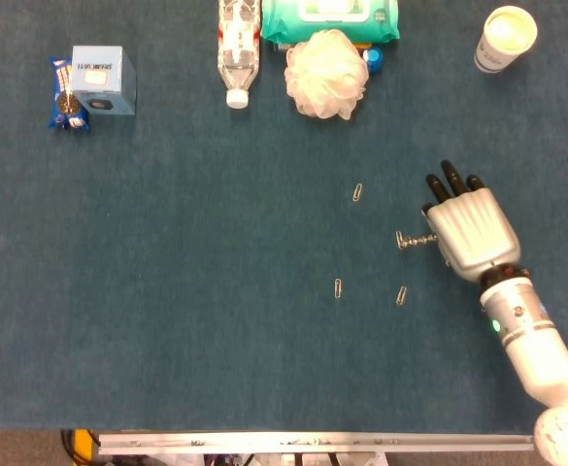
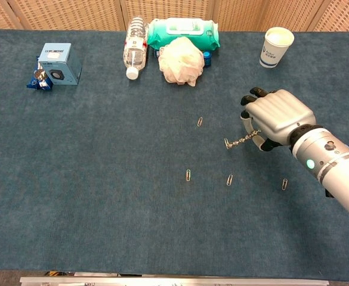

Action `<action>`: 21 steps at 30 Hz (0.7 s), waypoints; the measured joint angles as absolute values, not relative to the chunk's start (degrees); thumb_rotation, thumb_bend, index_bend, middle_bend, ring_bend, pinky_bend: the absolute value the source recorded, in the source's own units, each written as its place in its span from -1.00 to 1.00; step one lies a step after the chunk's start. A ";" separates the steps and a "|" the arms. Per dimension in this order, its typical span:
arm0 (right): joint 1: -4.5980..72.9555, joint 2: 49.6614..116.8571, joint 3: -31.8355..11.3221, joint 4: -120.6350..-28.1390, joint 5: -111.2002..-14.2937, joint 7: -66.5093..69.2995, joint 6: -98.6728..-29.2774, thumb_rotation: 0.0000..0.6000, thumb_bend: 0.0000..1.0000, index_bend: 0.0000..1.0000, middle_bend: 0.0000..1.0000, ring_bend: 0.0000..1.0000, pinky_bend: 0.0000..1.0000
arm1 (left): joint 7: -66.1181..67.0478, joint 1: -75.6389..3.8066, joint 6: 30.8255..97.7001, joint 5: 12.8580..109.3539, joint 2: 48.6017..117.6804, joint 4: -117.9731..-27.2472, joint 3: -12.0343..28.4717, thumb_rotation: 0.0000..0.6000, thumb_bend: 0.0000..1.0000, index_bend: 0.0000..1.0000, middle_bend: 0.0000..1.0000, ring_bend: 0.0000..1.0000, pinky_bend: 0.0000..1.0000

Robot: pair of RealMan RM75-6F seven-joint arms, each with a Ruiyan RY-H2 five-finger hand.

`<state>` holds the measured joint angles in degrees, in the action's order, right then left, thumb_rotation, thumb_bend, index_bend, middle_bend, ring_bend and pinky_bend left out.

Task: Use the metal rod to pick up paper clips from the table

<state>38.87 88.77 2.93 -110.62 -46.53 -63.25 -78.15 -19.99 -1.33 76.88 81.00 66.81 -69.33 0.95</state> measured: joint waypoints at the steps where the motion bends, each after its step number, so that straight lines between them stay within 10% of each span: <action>1: 38.75 88.45 3.20 -111.02 -46.92 -63.18 -78.17 1.00 -0.22 0.25 -0.64 -0.90 -0.52 | -19.60 -1.37 76.91 80.98 66.80 -69.49 0.99 1.00 -0.72 0.15 0.13 0.07 0.48; 21: 36.92 84.56 8.53 -115.64 -51.73 -63.54 -75.51 1.00 -0.22 0.25 -0.64 -0.90 -0.52 | -14.60 -1.59 77.94 80.68 65.77 -72.64 1.51 1.00 -0.72 0.15 0.13 0.07 0.48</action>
<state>36.92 84.56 8.53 -115.64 -51.73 -63.54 -75.51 -14.60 -1.59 77.94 80.68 65.77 -72.64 1.51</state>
